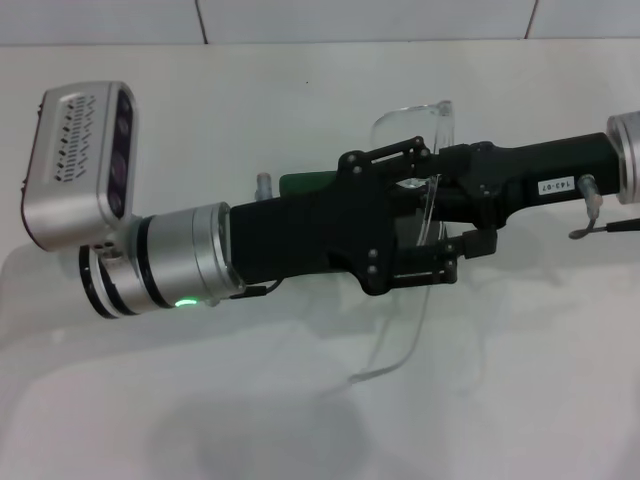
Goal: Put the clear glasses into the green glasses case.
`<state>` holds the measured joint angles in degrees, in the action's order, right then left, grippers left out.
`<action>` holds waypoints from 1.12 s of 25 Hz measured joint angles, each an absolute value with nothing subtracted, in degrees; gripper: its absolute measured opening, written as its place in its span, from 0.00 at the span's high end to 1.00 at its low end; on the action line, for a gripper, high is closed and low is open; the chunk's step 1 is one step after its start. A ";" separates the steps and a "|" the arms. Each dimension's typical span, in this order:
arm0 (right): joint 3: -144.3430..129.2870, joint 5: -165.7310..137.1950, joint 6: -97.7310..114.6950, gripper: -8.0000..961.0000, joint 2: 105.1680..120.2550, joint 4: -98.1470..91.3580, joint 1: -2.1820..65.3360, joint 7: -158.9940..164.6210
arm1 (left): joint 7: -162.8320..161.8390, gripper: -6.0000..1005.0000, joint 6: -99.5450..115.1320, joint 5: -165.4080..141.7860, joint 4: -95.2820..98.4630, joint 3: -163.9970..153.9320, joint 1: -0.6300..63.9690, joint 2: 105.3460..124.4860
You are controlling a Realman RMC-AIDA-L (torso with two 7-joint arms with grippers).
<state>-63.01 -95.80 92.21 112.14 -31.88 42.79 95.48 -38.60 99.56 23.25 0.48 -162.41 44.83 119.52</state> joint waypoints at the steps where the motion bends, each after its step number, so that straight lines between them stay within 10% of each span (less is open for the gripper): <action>1: -63.01 -95.81 92.47 0.87 112.19 -31.90 42.76 95.46 | -38.59 0.23 99.56 23.26 0.47 -162.37 44.85 119.52; 28: -42.53 -87.07 98.39 0.87 113.04 -34.69 36.82 88.53 | -38.56 0.23 102.21 21.12 -3.94 -162.89 42.09 119.71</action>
